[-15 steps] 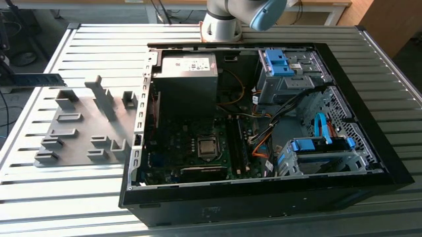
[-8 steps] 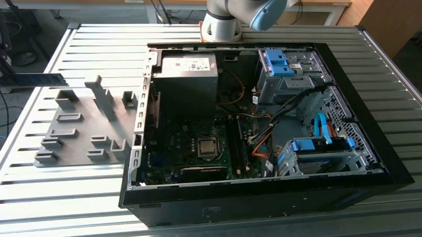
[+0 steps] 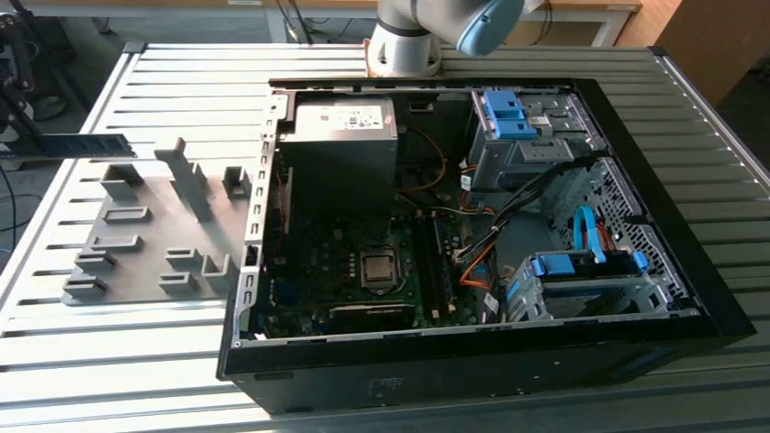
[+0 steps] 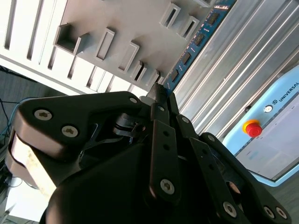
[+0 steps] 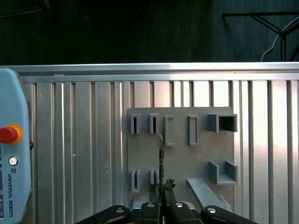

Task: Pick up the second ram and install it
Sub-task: 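Pick up the second ram and move it above second insertion slot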

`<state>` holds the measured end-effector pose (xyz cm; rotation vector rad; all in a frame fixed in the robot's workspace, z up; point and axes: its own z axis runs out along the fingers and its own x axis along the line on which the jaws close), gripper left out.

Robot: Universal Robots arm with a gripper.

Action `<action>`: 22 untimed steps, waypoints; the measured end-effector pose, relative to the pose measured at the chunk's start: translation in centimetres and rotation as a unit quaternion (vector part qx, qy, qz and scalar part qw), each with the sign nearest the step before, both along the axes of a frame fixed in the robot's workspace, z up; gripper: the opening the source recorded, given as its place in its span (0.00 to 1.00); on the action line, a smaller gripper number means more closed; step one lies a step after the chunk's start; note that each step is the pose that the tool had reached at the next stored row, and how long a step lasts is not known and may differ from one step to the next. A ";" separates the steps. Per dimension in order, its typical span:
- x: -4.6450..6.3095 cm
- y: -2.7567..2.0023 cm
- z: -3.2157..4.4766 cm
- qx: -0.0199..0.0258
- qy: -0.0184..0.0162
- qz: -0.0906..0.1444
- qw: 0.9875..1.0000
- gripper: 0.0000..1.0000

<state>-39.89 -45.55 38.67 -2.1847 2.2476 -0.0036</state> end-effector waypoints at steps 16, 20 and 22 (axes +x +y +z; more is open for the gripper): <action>1.7 0.00 0.00 0.000 0.000 0.000 1.000 0.14; 2.2 0.00 0.00 0.000 0.000 0.000 1.000 0.14; 2.4 0.00 0.00 0.000 0.000 0.000 1.000 0.14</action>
